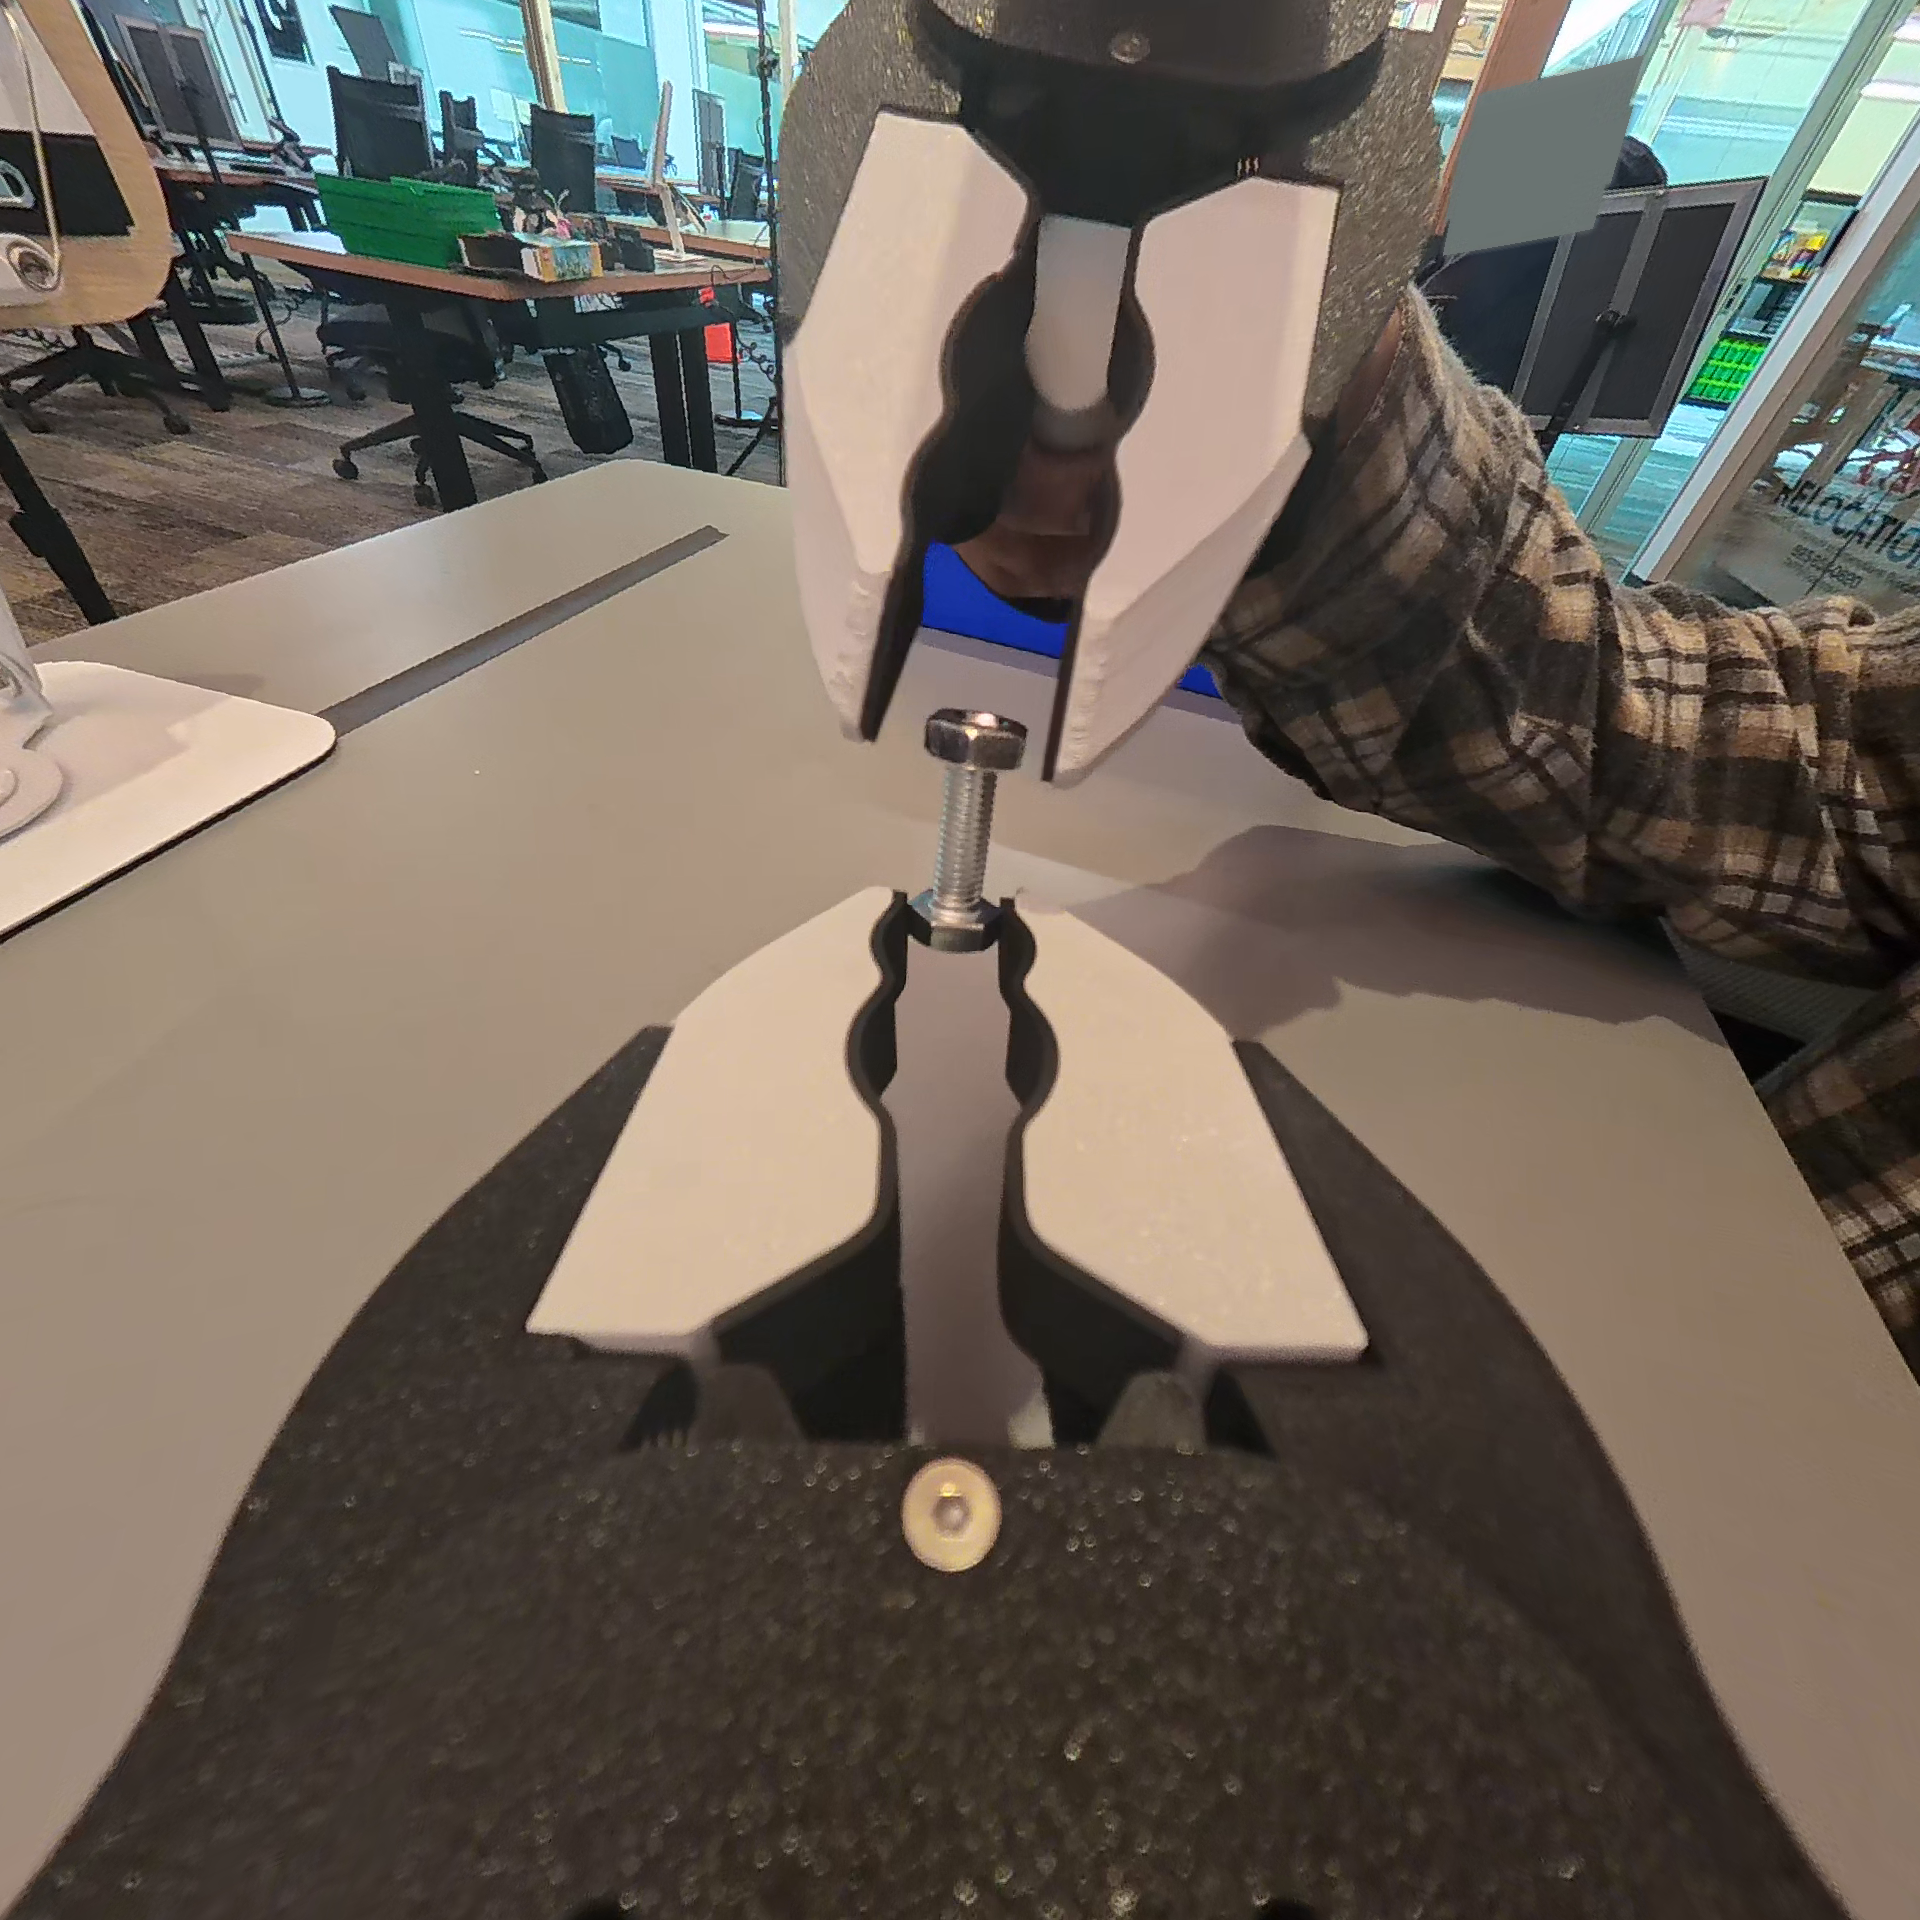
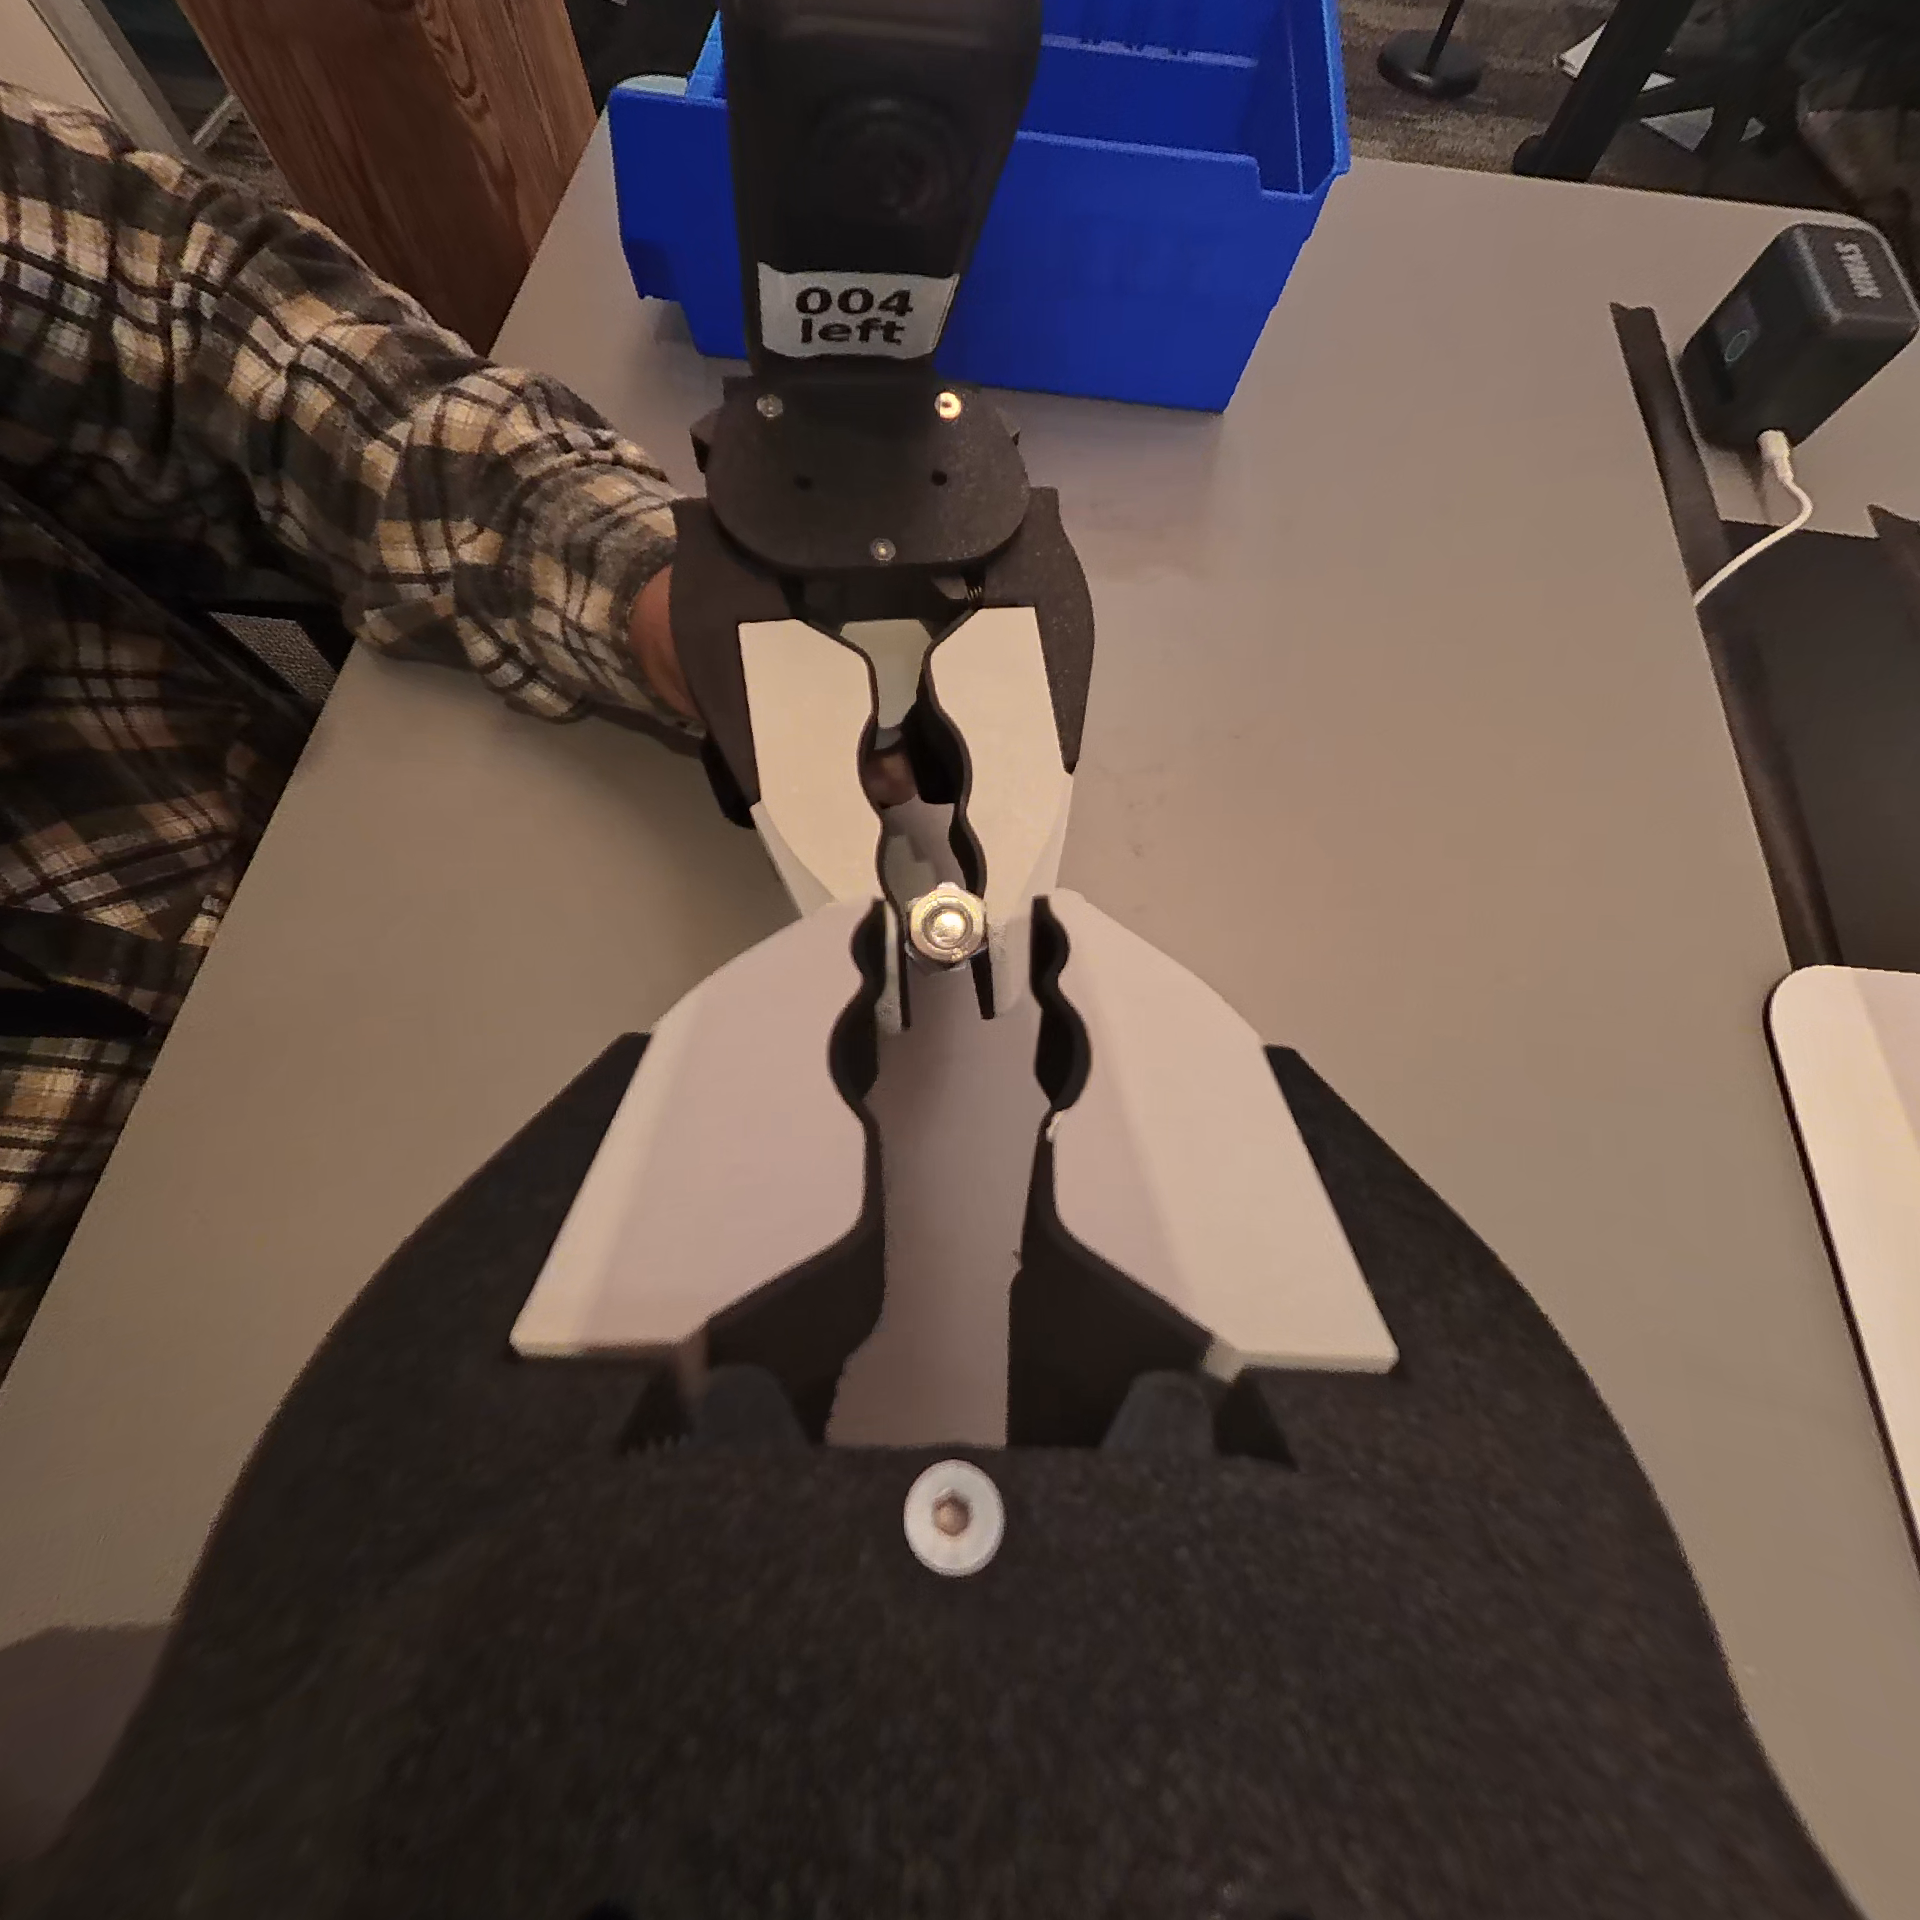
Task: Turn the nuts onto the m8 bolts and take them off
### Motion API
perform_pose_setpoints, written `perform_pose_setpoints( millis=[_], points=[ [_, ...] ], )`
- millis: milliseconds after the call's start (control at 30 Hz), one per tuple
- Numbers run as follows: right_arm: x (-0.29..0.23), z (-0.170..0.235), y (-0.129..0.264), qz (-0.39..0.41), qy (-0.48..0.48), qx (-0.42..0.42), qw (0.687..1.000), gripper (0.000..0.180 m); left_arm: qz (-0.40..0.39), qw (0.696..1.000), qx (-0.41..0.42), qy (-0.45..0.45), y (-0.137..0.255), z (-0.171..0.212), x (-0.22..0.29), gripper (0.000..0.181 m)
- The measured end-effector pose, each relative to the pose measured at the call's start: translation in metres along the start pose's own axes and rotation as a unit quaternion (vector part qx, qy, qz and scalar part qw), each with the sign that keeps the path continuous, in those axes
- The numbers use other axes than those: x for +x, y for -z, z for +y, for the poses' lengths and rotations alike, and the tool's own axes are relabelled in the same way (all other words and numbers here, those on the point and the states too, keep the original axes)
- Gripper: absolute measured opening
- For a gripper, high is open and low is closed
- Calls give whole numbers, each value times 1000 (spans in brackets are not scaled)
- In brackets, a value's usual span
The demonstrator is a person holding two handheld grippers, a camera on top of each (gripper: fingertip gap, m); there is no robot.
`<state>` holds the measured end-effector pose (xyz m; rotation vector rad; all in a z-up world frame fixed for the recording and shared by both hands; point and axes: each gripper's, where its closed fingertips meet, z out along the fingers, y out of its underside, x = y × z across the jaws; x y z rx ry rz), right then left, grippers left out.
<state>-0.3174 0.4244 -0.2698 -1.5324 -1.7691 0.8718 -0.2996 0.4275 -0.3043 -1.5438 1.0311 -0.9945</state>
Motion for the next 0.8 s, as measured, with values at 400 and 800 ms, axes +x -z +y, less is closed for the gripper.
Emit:
perform_pose_setpoints(
  millis=[400,800],
  points=[
    [-5,-40,7,39,16,239,970,103,13,998,50,41,13,-17,-6,16],
    [-35,-35,-3,37,-22,315,948,116,34,998,51,34,8,-19,8,16]
  ],
)
